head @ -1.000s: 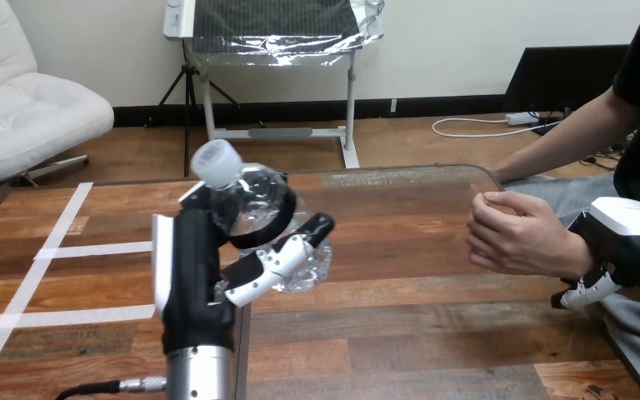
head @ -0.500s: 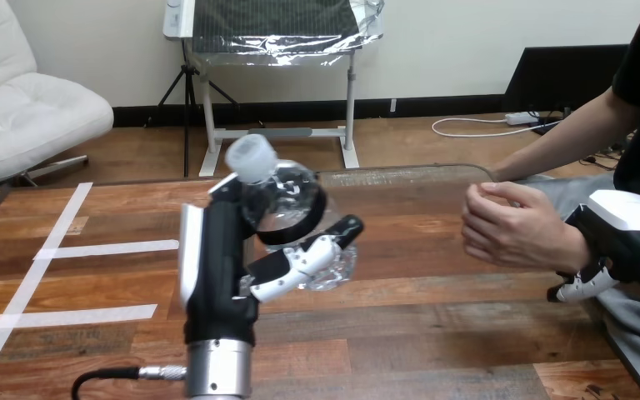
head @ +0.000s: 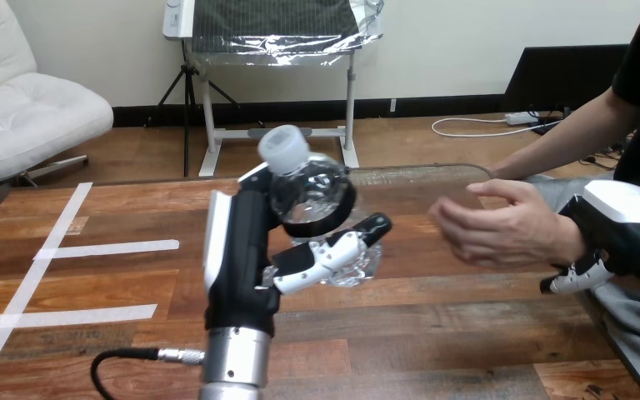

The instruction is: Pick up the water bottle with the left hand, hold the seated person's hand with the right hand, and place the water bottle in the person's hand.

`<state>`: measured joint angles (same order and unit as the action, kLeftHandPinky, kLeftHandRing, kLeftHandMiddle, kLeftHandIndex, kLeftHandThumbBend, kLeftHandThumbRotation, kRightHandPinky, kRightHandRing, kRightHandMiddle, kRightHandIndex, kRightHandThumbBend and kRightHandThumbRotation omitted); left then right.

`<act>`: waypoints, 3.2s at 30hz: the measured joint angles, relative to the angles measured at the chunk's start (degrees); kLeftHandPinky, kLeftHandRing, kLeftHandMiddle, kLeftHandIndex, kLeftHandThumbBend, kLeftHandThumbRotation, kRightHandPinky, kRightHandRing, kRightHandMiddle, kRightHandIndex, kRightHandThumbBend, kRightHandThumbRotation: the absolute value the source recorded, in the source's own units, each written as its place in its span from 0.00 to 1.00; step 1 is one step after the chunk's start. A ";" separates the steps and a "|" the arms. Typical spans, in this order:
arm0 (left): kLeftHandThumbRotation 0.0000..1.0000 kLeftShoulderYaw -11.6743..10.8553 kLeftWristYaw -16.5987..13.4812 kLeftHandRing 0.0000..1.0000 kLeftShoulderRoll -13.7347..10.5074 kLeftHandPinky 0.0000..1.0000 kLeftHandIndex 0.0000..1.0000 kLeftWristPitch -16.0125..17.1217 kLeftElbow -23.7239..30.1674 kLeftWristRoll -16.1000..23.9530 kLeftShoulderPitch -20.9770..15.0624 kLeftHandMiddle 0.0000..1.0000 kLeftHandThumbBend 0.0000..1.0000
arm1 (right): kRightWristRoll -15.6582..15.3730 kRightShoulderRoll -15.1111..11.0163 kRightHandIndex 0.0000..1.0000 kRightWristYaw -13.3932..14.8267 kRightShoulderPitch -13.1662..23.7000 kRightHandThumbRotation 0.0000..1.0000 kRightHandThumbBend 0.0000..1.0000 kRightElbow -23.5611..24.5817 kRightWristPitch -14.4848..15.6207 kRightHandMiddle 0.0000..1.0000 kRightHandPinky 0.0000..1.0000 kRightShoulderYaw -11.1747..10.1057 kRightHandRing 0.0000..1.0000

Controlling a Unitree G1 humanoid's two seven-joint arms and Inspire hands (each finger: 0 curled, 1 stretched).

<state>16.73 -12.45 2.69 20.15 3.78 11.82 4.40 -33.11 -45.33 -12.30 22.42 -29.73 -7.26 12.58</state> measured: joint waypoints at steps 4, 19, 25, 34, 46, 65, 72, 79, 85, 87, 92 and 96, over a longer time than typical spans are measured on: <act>0.00 0.50 0.02 0.41 -0.01 0.38 0.50 -0.03 -0.29 0.14 -0.81 0.45 0.61 | 0.00 -0.05 0.34 -0.14 -0.49 0.00 0.72 1.53 0.00 0.32 0.20 -0.29 0.25; 0.00 2.97 0.05 0.40 -0.13 0.37 0.49 0.11 -3.48 2.02 -4.35 0.44 0.63 | -0.03 -0.03 0.32 -0.94 -2.31 0.00 0.74 8.06 0.14 0.30 0.18 -1.75 0.23; 0.00 3.63 0.14 0.41 -0.14 0.37 0.49 0.10 -3.77 1.93 -4.54 0.44 0.63 | -0.02 -0.03 0.32 -0.92 -3.03 0.00 0.75 9.99 -0.12 0.29 0.18 -1.87 0.23; 0.00 5.02 0.14 0.41 -0.27 0.37 0.49 0.09 -4.21 1.97 -5.01 0.44 0.62 | -0.04 0.00 0.31 -0.94 -4.38 0.00 0.75 13.39 -0.13 0.28 0.17 -1.87 0.21; 0.00 6.43 0.12 0.41 -0.42 0.37 0.49 0.09 -4.74 2.11 -6.01 0.44 0.62 | -0.32 0.18 0.30 -1.26 -5.19 0.00 0.74 16.21 -0.13 0.27 0.15 -1.85 0.20; 0.00 8.60 -0.26 0.41 -0.63 0.37 0.49 0.05 -6.29 2.31 -7.21 0.45 0.62 | -0.41 0.42 0.30 -1.77 -5.67 0.00 0.76 19.18 -0.28 0.27 0.15 -1.80 0.20; 0.00 9.54 -0.94 0.40 -0.71 0.37 0.48 0.05 -7.25 2.36 -7.37 0.45 0.62 | -0.47 0.46 0.30 -1.87 -6.04 0.00 0.76 20.18 -0.30 0.28 0.15 -1.71 0.20; 0.00 9.82 -1.58 0.40 -0.73 0.36 0.48 0.05 -8.10 2.32 -7.42 0.45 0.63 | -0.61 0.47 0.32 -1.98 -6.24 0.00 0.76 20.59 -0.29 0.30 0.16 -1.65 0.22; 0.00 9.93 -2.15 0.39 -0.73 0.35 0.47 0.06 -9.10 2.28 -7.43 0.44 0.63 | -0.63 0.47 0.35 -2.13 -6.24 0.00 0.76 20.63 -0.29 0.32 0.17 -1.65 0.24; 0.00 9.96 -2.33 0.39 -0.73 0.34 0.47 0.06 -9.43 2.29 -7.43 0.44 0.63 | -0.65 0.47 0.35 -2.30 -6.24 0.00 0.75 20.64 -0.26 0.32 0.17 -1.64 0.24; 0.00 10.03 -2.81 0.39 -0.73 0.34 0.47 0.06 -10.37 2.27 -7.44 0.45 0.63 | -0.81 0.47 0.37 -2.90 -6.26 0.00 0.74 20.78 -0.01 0.33 0.17 -1.64 0.24; 0.00 10.14 -3.17 0.39 -0.74 0.34 0.47 0.06 -10.91 2.28 -7.44 0.45 0.62 | -0.84 0.47 0.37 -3.31 -6.30 0.00 0.73 20.83 0.16 0.34 0.17 -1.64 0.24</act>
<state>26.86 -15.63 1.95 20.21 -7.12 14.10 -3.04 -33.95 -44.87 -15.61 16.12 -8.90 -7.10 10.94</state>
